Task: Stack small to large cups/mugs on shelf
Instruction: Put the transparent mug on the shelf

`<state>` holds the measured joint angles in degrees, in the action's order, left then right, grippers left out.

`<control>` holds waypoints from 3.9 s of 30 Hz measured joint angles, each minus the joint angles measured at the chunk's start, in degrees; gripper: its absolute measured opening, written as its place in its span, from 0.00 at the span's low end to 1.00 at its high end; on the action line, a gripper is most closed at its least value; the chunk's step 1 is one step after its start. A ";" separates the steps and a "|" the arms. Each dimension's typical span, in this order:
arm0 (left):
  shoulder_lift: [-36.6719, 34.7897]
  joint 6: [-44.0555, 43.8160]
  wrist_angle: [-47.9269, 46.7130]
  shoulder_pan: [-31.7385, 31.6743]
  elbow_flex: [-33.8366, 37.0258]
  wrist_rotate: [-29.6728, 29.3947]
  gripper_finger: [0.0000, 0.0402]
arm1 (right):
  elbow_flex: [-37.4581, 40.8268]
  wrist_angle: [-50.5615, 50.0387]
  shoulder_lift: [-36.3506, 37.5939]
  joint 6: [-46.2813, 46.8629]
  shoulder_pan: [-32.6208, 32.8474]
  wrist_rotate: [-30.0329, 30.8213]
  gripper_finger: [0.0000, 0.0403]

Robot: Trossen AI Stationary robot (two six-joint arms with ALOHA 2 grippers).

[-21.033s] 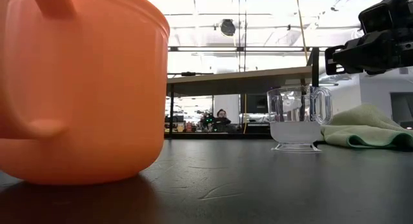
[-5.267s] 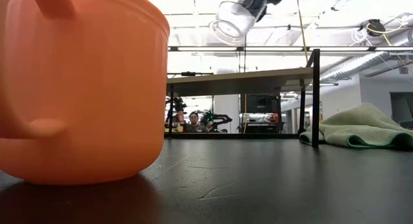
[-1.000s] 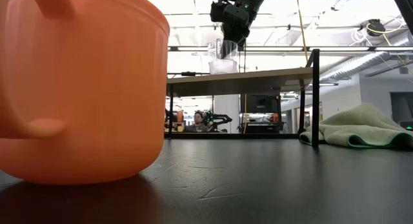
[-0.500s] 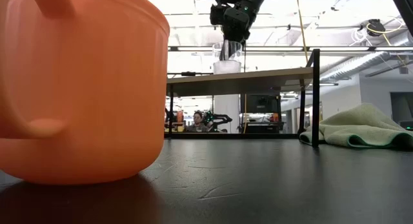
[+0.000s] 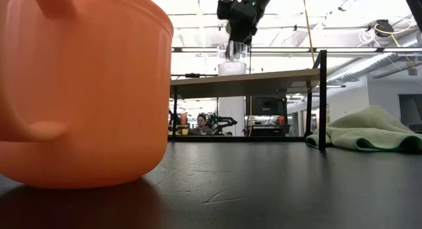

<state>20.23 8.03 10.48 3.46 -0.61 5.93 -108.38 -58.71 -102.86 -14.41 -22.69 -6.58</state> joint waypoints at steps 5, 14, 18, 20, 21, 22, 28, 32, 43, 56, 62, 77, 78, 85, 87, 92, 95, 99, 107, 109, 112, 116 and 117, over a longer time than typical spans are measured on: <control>0.00 0.00 0.02 0.00 0.01 0.00 0.06 | -0.02 -0.23 1.50 0.24 0.57 -1.34 0.27; 0.00 -0.69 0.09 0.00 0.01 0.00 0.06 | -0.02 -0.44 5.16 1.74 1.07 -1.16 0.27; 0.00 -0.78 0.09 0.00 -0.01 0.00 0.06 | -0.02 -1.58 7.27 1.68 1.07 -0.99 0.26; 0.00 -0.85 0.07 0.00 0.00 -0.01 0.06 | -0.02 -1.94 8.44 1.48 1.07 -0.98 0.24; 0.00 -0.85 0.07 0.00 -0.01 -0.01 0.06 | -0.02 -2.52 8.92 0.97 1.07 -0.97 0.22; 0.00 -0.85 0.07 0.00 0.00 -0.02 0.06 | -0.02 -2.92 9.44 0.27 1.22 -0.96 0.20; 0.00 -0.85 0.07 0.00 0.00 -0.01 0.06 | 3.13 -1.75 13.29 -1.58 2.95 3.10 0.02; 0.00 -1.09 0.07 0.00 -0.01 -0.01 0.06 | 9.56 2.09 17.21 -0.01 3.53 3.57 0.01; -0.02 -1.11 0.06 0.00 -0.01 0.00 0.06 | 31.29 15.80 34.94 2.64 4.42 -0.97 0.00; -0.02 -1.38 0.06 0.00 0.00 0.00 0.06 | 46.60 19.78 53.25 4.31 9.31 -1.04 0.00; -0.02 -1.53 0.07 0.00 -0.01 0.00 0.06 | 50.73 21.57 57.41 4.74 12.47 -1.04 0.00; -0.02 -2.47 0.09 0.00 -0.01 0.00 0.06 | 63.10 29.70 68.44 7.26 13.94 -2.76 0.00; -0.02 -2.45 0.07 0.00 0.01 0.00 0.06 | 64.00 30.22 69.04 7.83 13.94 -2.81 0.00; -0.02 -2.66 0.08 0.00 -0.01 0.00 0.06 | 68.62 34.67 73.15 8.46 14.33 -5.92 0.00; 0.00 -2.67 0.07 0.00 -0.01 0.00 0.06 | 70.05 36.63 74.44 8.70 14.96 -7.01 0.00; 0.00 -2.69 0.07 0.00 -0.01 0.00 0.06 | 74.19 38.99 77.68 9.28 16.66 -7.19 0.00; 0.00 -2.71 0.07 0.00 0.01 0.00 0.06 | 76.60 39.11 79.13 10.19 17.35 -7.18 0.00; 0.00 -2.78 0.07 0.00 -0.01 0.00 0.06 | 78.82 39.30 80.72 11.40 17.85 -7.13 0.00; 0.00 -2.59 0.04 0.00 0.00 0.00 0.06 | 81.88 40.49 83.80 11.88 18.68 -7.14 0.00; 0.00 -2.10 0.02 0.00 0.01 0.00 0.06 | 82.28 40.54 84.54 12.19 18.68 -7.14 0.00; 0.00 -1.99 0.02 0.00 0.00 0.00 0.06 | 82.88 40.51 85.46 12.26 18.68 -7.14 0.00; 0.00 -2.19 0.02 0.00 -0.01 0.00 0.06 | 83.12 40.48 85.96 12.26 18.68 -7.11 0.00; 0.00 -2.19 0.02 0.00 -0.01 0.00 0.06 | 83.12 40.50 85.96 12.26 18.68 -7.11 0.00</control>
<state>20.23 5.85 10.50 3.46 -0.62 5.93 -25.26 -18.21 -16.91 -2.15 -4.01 -13.69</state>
